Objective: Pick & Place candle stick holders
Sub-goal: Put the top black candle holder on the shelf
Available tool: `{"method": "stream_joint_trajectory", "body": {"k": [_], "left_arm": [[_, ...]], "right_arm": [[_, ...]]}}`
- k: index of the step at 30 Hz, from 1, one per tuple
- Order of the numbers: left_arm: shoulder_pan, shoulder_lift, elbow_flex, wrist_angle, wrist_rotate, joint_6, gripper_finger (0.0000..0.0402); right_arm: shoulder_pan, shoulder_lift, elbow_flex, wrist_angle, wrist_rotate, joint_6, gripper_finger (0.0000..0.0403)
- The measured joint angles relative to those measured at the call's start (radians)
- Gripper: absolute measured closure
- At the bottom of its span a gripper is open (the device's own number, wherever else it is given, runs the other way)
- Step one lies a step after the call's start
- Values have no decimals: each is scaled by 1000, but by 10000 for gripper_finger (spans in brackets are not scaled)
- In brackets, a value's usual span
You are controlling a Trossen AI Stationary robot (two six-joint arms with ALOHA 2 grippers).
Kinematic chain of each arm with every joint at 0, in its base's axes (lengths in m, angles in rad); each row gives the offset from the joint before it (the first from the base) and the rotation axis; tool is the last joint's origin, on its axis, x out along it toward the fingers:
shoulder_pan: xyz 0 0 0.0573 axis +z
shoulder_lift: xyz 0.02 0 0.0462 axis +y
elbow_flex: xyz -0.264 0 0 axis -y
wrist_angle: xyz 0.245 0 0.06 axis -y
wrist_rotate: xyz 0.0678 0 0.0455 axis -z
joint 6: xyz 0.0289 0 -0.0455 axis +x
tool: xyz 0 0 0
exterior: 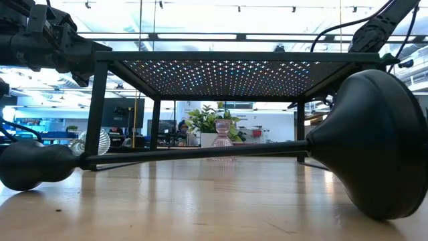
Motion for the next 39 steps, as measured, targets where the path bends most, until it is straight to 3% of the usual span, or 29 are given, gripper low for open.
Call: {"method": "stream_joint_trajectory", "body": {"k": [3, 11, 18, 27, 35, 39], "left_arm": [[0, 0, 0, 0, 0, 0, 223], [0, 0, 0, 0, 0, 0, 223], [0, 0, 0, 0, 0, -1, 223], [0, 0, 0, -6, 1, -1, 223], [0, 0, 0, -8, 1, -2, 223], [0, 0, 0, -8, 1, -2, 223]], "right_arm": [[0, 0, 0, 0, -5, -24, 393], [-2, 1, 8, -10, -23, -47, 396], [1, 4, 109, -136, -59, -87, 399], [71, -34, 268, -200, -8, -102, 400], [124, -168, 415, -238, 113, -102, 401], [155, -250, 445, -171, 152, -108, 401]]}}
